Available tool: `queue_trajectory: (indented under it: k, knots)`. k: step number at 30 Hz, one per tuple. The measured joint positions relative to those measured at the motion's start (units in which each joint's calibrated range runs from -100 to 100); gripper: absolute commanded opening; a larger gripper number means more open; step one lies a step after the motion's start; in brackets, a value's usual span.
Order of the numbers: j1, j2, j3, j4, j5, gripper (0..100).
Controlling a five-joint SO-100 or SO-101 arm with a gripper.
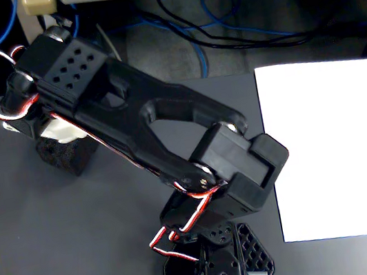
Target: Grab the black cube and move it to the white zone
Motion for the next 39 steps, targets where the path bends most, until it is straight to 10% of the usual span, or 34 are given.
queue_trajectory:
  k: [6,15,35,39]
  knots:
    - [3.7,0.8,-12.3,11.5,1.8,32]
    - [15.3,0.8,-12.6,19.7,9.3,32]
    - [10.3,25.5,1.6,-7.1,9.9,31]
    - [10.3,25.6,1.6,-7.8,9.9,13]
